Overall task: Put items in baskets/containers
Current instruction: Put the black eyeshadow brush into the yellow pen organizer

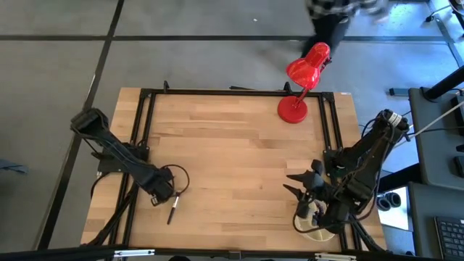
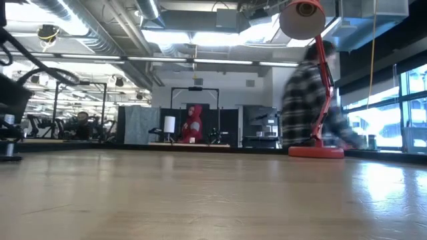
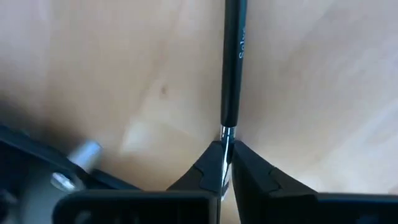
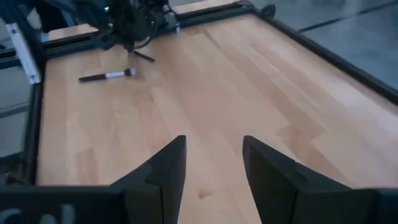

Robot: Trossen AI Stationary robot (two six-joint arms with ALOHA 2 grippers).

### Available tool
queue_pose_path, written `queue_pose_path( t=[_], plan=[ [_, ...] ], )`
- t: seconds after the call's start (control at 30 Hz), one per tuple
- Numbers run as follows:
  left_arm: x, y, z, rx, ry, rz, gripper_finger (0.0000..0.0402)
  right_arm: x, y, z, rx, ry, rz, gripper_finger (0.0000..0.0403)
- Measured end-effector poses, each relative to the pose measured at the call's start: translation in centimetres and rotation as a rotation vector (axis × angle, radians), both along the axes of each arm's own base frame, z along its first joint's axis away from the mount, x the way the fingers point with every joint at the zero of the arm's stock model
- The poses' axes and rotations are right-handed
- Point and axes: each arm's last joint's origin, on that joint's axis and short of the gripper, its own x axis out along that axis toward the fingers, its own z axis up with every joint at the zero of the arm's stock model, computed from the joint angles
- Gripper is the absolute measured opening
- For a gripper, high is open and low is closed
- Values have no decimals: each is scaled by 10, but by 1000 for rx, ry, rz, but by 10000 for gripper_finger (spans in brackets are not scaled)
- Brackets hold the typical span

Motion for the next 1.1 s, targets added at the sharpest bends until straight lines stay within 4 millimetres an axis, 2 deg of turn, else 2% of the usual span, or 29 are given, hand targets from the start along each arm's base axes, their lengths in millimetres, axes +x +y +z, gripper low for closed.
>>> queue_pose_path(
  t=[0.1, 0.23, 0.33, 0.47, 0.6, 0.73, 0.87, 1.1],
  plan=[
    [10, -2, 9, 70, -81, -91, 25, 9, -6, -16, 18, 3, -38, 159],
    [26, -9, 30, 136, -209, -266, 28, 29, -22, -44, 132, 88, -54, 159],
    [41, -16, 45, 211, -312, -467, 23, 48, -32, -61, 220, 114, 23, 159],
    [65, -30, 55, 363, -363, -827, 17, 71, -45, -69, 310, 18, 180, 159],
    [96, -46, 55, 646, -320, -1190, 20, 86, -61, -67, 369, -58, 238, 159],
    [128, -58, 47, 1000, -131, -1467, 23, 93, -76, -67, 387, -82, 204, 159],
    [164, -59, 38, 1170, 7, -1572, 21, 98, -85, -67, 394, -85, 179, 159],
    [211, -52, 36, 1261, -95, -1577, 20, 116, -94, -84, 417, -54, 212, 159]
  ],
)
